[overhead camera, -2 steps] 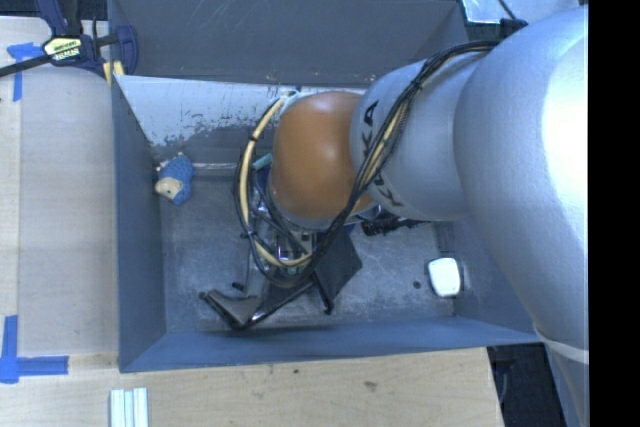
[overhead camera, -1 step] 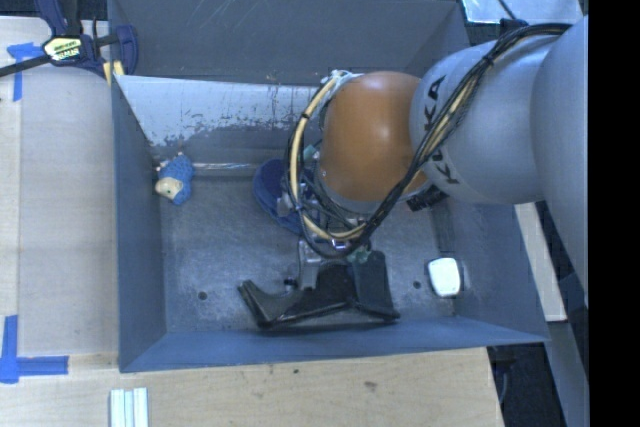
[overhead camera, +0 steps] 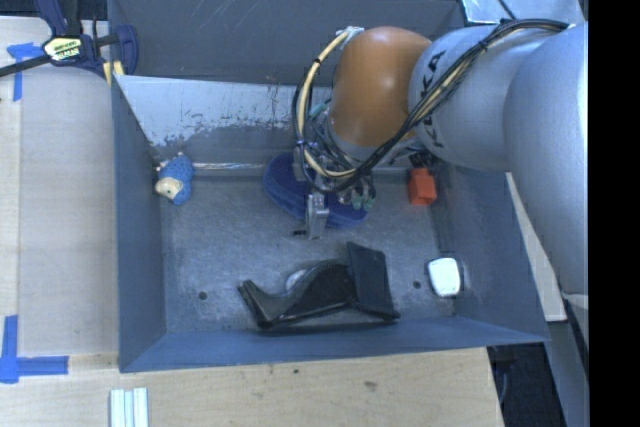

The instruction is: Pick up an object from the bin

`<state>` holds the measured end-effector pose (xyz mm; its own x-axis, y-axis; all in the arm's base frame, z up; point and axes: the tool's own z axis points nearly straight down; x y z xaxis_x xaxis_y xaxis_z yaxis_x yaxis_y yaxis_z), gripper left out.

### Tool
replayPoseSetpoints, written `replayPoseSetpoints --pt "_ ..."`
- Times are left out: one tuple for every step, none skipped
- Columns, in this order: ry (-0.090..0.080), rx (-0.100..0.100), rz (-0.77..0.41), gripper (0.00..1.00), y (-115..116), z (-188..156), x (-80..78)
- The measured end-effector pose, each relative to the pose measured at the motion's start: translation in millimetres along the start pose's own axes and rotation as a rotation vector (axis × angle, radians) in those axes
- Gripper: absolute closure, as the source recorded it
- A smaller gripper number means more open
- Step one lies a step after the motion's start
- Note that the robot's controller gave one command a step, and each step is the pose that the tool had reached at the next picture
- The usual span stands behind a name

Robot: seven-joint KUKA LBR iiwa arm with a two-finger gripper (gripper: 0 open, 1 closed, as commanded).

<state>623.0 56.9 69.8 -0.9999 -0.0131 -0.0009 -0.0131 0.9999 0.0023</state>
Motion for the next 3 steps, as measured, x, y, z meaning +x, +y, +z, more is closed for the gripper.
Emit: replayPoseSetpoints --pt "0.002 -0.001 -0.001 1.00 1.9 -2.8 0.9" --pt "-0.008 -0.001 0.000 1.00 50.7 -108.9 38.5" --pt "-0.012 0.002 0.027 1.00 21.0 -200.5 35.6"
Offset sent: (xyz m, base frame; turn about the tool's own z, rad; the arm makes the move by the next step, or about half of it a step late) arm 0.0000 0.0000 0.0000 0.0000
